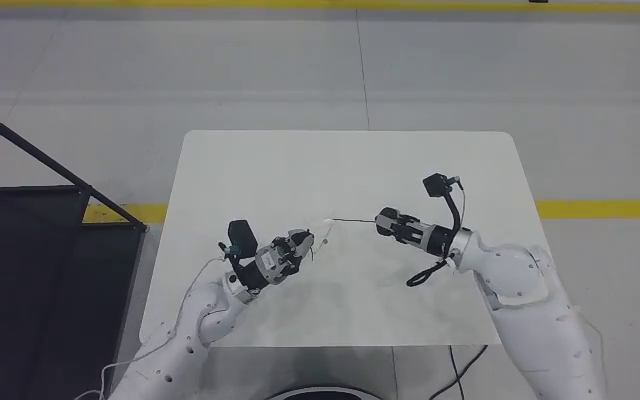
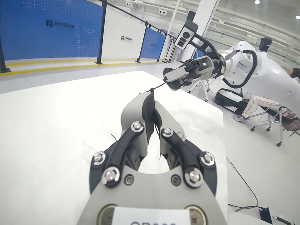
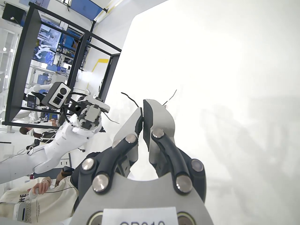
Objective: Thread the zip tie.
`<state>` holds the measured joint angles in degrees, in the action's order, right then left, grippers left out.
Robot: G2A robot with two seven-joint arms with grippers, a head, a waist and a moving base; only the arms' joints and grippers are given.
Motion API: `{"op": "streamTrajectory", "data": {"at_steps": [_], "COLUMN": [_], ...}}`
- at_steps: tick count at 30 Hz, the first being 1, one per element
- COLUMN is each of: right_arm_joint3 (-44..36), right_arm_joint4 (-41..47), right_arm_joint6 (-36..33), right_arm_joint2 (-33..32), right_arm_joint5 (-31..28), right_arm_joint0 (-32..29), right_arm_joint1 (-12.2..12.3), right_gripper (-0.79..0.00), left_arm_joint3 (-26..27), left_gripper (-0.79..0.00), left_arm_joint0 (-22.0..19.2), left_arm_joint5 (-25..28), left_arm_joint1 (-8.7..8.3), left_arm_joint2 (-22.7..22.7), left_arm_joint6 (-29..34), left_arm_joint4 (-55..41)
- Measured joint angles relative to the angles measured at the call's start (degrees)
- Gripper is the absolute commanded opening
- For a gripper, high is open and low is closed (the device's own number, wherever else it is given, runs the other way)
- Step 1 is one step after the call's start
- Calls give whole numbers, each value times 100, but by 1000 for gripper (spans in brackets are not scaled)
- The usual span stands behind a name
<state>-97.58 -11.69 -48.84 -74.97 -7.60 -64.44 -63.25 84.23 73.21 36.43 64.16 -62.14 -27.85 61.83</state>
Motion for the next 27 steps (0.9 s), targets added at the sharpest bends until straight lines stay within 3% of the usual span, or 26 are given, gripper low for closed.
{"op": "streamTrajectory", "data": {"at_steps": [7,21,27], "right_arm_joint3": [-297,-353,-609], "right_arm_joint4": [505,481,572], "right_arm_joint6": [-310,-297,-171], "right_arm_joint2": [-258,-255,-163], "right_arm_joint5": [87,110,511], "right_arm_joint0": [-297,-333,-353], "right_arm_joint1": [58,66,60], "right_gripper": [-785,-785,-785], "left_arm_joint3": [-382,-298,-238], "left_gripper": [-785,-785,-785], "left_arm_joint0": [-136,-99,-107], "left_arm_joint5": [-160,-238,-430], "left_arm_joint1": [111,125,165], "left_arm_joint2": [194,205,252], "left_arm_joint6": [-764,-632,-586], "left_arm_joint4": [169,132,334]}}
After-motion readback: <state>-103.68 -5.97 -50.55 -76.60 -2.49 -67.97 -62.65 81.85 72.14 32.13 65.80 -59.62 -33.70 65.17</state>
